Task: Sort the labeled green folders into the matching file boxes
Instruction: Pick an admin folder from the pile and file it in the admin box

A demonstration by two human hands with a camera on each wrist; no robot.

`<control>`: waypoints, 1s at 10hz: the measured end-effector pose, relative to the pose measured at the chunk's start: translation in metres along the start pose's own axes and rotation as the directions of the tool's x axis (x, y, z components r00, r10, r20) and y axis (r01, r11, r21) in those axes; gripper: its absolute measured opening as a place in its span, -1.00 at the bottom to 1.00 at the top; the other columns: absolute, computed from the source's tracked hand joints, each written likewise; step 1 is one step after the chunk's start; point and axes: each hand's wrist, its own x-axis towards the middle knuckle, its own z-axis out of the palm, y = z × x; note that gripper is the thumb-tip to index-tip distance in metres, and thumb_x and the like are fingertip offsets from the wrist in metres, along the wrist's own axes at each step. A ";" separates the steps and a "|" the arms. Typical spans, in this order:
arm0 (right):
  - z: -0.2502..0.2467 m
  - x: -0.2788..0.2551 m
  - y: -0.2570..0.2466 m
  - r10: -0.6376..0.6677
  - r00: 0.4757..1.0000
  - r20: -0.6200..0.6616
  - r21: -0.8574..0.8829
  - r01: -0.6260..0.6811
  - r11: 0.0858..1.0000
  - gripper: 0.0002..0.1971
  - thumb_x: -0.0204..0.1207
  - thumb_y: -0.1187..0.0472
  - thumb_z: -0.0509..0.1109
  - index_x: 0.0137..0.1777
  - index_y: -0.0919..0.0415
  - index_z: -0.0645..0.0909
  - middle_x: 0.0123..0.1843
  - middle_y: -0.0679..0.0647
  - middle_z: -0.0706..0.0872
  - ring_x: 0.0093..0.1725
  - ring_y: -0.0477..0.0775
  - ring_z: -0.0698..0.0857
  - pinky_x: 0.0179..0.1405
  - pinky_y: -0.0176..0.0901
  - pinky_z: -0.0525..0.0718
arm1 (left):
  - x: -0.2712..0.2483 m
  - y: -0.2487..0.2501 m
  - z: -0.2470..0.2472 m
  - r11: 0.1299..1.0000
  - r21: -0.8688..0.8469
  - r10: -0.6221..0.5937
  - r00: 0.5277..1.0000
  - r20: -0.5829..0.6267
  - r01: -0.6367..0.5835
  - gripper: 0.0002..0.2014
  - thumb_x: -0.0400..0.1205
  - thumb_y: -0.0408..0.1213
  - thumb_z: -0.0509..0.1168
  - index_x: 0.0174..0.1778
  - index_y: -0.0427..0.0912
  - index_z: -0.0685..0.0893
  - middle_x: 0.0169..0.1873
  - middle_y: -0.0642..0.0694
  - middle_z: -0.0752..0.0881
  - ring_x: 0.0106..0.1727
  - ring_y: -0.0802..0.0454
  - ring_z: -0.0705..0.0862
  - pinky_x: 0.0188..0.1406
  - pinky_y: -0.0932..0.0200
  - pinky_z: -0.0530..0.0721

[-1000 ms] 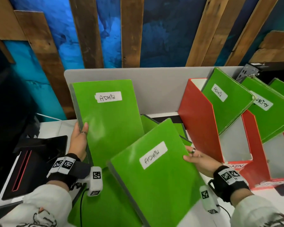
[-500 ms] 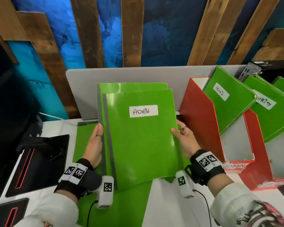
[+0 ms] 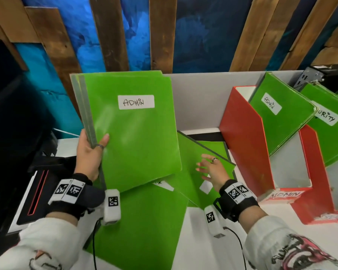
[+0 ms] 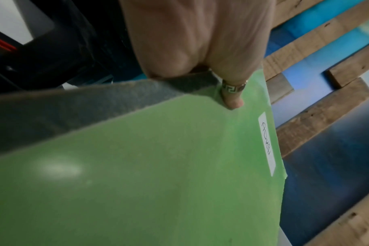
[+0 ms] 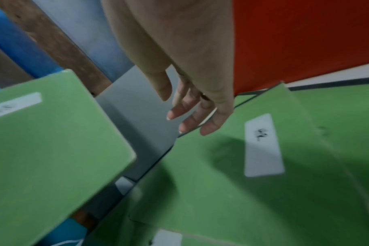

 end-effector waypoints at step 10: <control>-0.053 0.062 0.073 0.379 0.875 -0.300 -0.024 -0.404 0.914 -0.33 0.35 0.11 0.54 0.41 0.42 0.48 0.15 0.27 0.65 0.04 0.24 0.63 0.26 0.21 0.63 | 0.013 -0.015 -0.008 0.999 -0.043 -0.012 1.000 -0.003 0.011 -0.59 0.62 -0.38 0.30 0.39 -0.13 0.43 0.30 -0.23 0.62 0.37 -0.23 0.57 0.46 -0.30 0.43</control>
